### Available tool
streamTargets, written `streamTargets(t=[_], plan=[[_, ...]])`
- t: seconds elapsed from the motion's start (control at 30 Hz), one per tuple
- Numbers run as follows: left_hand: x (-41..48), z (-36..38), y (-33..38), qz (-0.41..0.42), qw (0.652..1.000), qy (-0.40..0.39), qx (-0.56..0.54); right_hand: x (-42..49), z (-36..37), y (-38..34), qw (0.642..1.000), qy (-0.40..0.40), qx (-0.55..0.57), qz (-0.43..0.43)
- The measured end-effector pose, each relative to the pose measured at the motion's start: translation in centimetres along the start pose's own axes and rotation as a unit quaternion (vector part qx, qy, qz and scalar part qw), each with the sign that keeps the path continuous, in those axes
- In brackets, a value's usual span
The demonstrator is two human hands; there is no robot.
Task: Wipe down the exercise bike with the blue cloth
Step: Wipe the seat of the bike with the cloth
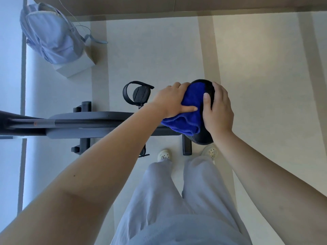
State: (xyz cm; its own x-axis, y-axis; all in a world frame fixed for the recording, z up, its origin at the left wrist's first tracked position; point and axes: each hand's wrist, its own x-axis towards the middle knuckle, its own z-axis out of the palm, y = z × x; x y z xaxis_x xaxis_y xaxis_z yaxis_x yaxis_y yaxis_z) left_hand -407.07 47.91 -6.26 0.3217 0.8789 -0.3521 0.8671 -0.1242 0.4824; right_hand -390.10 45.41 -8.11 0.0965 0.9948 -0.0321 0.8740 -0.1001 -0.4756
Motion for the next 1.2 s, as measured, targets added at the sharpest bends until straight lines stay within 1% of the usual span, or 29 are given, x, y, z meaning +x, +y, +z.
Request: streamTargets(t=[0.2,0.3,0.37,0.43,0.53,0.67,0.77,0.87,0.93,0.97,1.03,1.07,1.2], plan=[[-4.6,0.6,-2.8,-0.023,0.998,0.047,0.021,-0.1,-0.1,0.2,1.0,-0.01,0.027,0.004],[-6.8,0.2,-4.8,-0.061,0.997,0.042,-0.023,0.0,-0.1,0.1,0.999,-0.013,0.035,0.006],[-6.8,0.2,-4.9,-0.074,0.996,0.03,-0.04,0.0,-0.1,0.1,0.999,-0.011,0.033,0.009],[-5.8,0.0,-4.2,-0.059,0.998,0.019,-0.002,0.1,0.0,0.0,1.0,-0.005,0.026,0.009],[-3.6,-0.2,-2.2,-0.018,0.996,0.017,0.086,0.1,0.0,0.0,1.0,-0.006,0.03,0.008],[-0.4,1.0,1.6,-0.019,0.989,0.058,0.135,0.0,-0.1,0.4,0.998,-0.002,0.056,-0.003],[0.1,1.5,2.3,-0.034,0.989,0.079,0.122,0.0,-0.3,0.6,0.995,-0.015,0.101,-0.004],[-1.5,1.7,1.5,-0.004,0.994,0.088,0.066,-0.1,-0.5,1.0,0.99,-0.031,0.14,0.0],[-3.1,1.8,0.6,0.033,0.993,0.099,0.055,-0.4,-0.9,1.0,0.991,-0.021,0.131,-0.028],[-4.0,2.0,0.1,0.047,0.991,0.111,0.06,-0.7,-1.1,0.8,0.992,-0.004,0.116,-0.053],[-5.8,2.7,-0.8,0.052,0.986,0.138,0.078,-1.3,-1.4,0.0,0.991,0.034,0.075,-0.101],[-6.6,3.1,-1.0,0.047,0.985,0.144,0.087,-1.7,-1.4,-0.4,0.991,0.041,0.053,-0.116],[-7.4,3.4,-0.3,0.026,0.984,0.148,0.097,-2.4,-1.3,-1.9,0.992,0.002,0.016,-0.125]])
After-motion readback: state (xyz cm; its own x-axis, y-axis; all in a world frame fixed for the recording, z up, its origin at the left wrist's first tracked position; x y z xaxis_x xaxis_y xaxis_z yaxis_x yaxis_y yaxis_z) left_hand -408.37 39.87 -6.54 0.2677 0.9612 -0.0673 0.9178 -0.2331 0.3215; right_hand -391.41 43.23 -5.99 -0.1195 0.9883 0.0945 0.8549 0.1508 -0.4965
